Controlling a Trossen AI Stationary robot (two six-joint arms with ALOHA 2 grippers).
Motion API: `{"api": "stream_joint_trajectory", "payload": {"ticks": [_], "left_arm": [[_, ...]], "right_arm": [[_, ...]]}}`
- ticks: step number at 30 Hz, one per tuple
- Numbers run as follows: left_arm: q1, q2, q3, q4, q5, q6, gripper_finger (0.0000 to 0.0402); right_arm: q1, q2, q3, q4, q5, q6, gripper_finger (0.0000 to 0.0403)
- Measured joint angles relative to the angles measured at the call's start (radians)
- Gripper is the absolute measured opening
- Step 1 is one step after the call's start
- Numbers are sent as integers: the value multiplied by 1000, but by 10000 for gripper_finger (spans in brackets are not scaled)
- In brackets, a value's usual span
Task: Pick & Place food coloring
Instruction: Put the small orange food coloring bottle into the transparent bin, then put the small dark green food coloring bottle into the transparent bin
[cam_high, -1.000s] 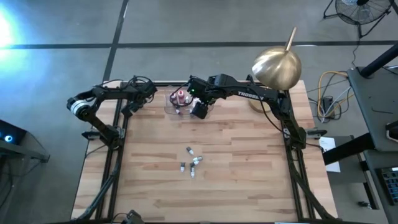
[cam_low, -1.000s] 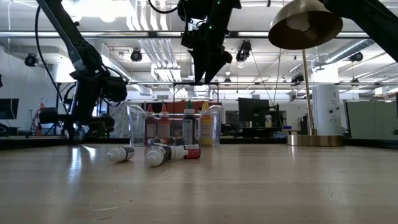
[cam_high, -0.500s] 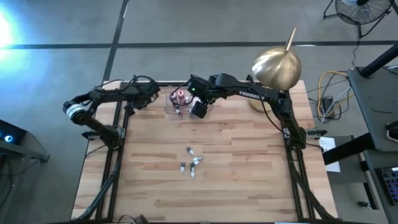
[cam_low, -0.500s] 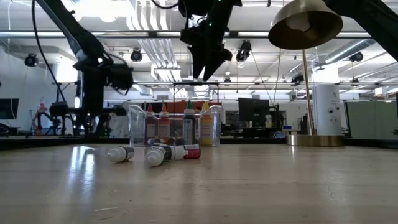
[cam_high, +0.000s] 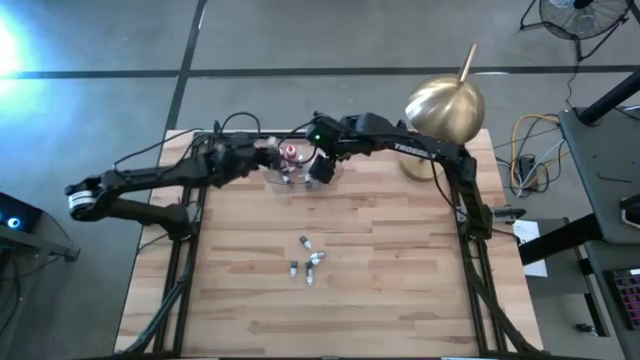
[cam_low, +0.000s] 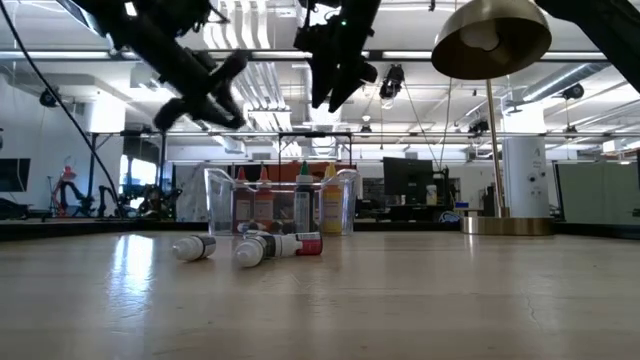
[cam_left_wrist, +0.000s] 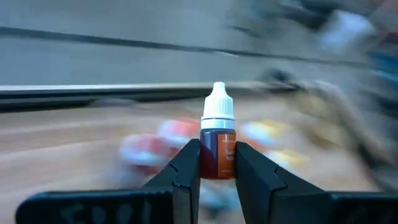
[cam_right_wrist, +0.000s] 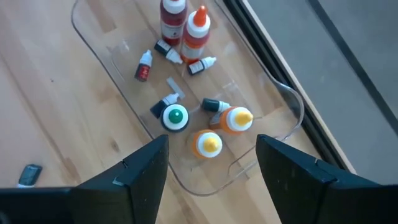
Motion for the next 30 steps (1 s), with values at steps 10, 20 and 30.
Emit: {"api": "stream_joint_trajectory", "payload": {"ticks": [10,20,30], "left_arm": [[0,146,12,79,-15,-126,88],[-74,197,110,38,99,-36,183],[-331,90,98,-147,277,63,185]], "right_arm": [[0,-60,0,22,5,-13,233],[1,-92,0,-41,22,18,233],[22,-69,-20,-59,-12,4,233]]}}
